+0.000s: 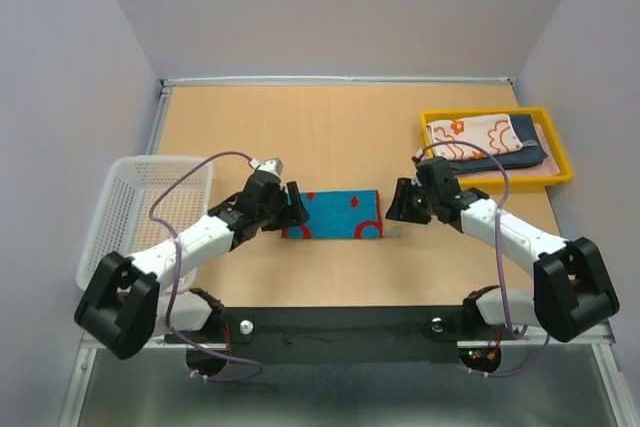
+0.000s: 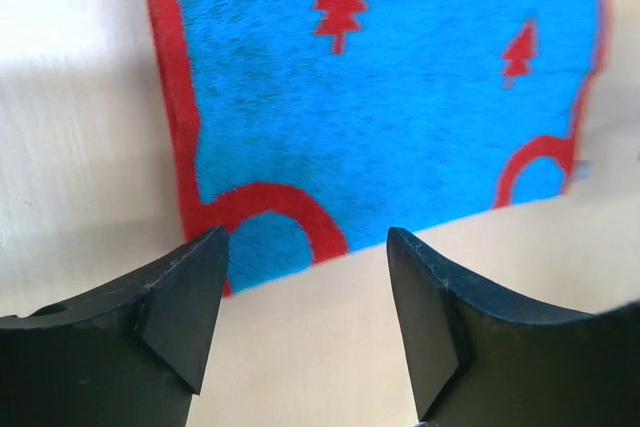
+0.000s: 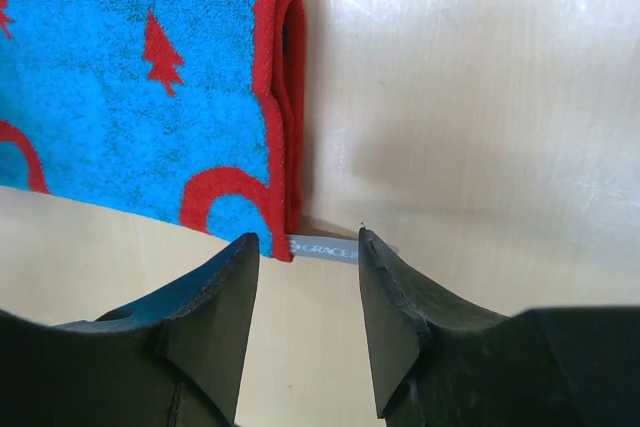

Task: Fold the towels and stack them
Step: Fold the towel

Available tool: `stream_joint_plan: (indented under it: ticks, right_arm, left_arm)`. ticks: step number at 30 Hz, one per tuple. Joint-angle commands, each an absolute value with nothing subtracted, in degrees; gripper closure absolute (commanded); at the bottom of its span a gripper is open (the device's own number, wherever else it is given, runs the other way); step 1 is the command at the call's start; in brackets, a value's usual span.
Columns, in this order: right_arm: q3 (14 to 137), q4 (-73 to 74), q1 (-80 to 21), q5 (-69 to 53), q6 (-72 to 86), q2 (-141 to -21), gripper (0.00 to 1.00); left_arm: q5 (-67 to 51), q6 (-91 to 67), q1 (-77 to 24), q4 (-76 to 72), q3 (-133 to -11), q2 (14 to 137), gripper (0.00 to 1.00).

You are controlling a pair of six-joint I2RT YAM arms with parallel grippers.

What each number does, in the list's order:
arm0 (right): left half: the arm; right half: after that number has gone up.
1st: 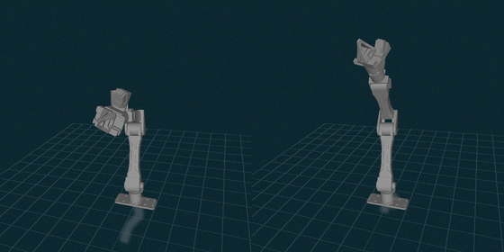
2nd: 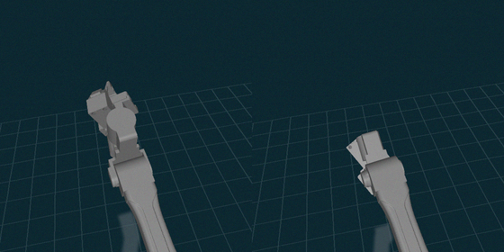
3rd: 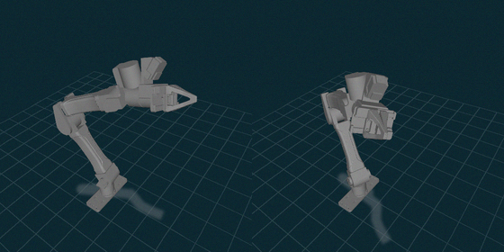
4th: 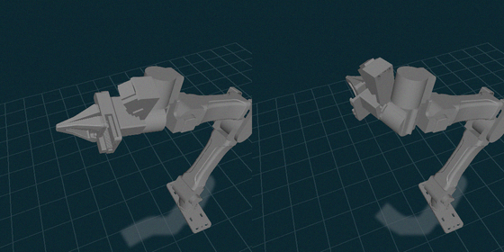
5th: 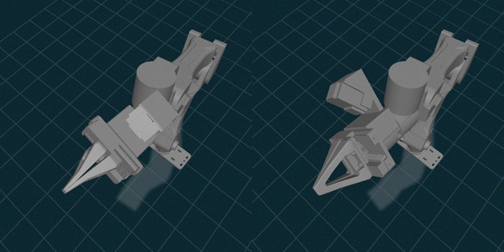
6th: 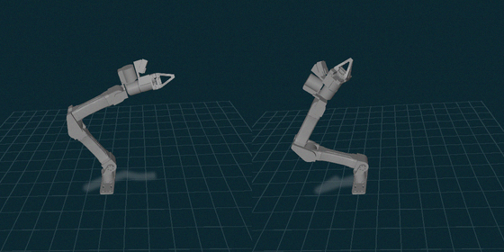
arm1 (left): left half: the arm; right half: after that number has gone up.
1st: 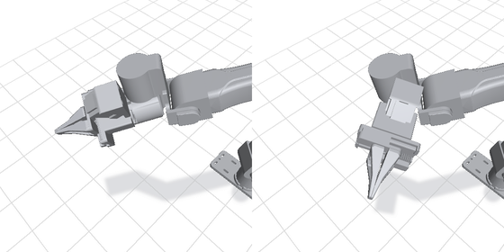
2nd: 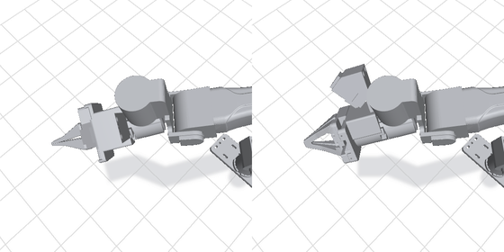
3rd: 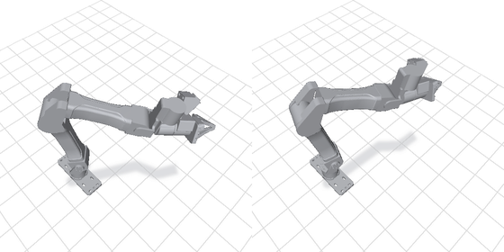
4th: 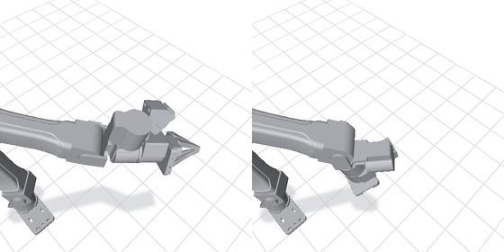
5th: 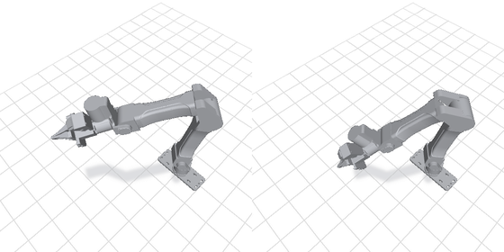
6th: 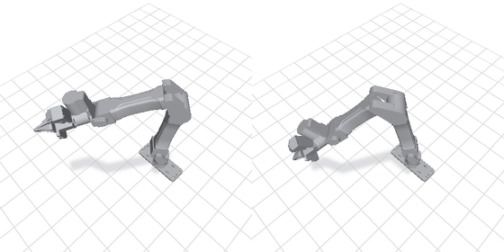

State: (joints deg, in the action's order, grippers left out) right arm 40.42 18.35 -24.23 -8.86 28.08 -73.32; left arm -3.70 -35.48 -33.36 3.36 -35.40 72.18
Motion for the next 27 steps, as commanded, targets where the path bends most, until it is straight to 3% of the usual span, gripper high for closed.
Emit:
stream_joint_plan:
  ticks: [1, 6, 16, 23, 27]
  right_arm:
    - [39.03, 14.95, -24.08, -12.74, 33.57, -73.56, 0.5]
    - [35.86, 9.32, -24.08, -19.06, 36.21, -75.93, 0.47]
    - [32.79, 5.63, -24.17, -19.95, 37.18, -78.83, 0.46]
    - [31.64, 4.31, -24.17, -22.85, 37.26, -80.33, 0.46]
    - [31.38, 3.87, -24.17, -24.08, 37.61, -80.51, 0.47]
  left_arm:
    - [1.47, -39.37, -34.54, 5.98, -32.79, 63.21, 0.25]
    - [4.75, -41.22, -34.45, 5.54, -27.69, 60.03, 0.24]
    - [1.23, -39.55, -33.31, 4.83, -28.74, 68.55, 0.29]
    - [-2.11, -39.2, -33.31, 5.45, -28.74, 68.3, 0.5]
    - [-2.02, -39.29, -33.31, 6.41, -29.26, 66.36, 0.57]
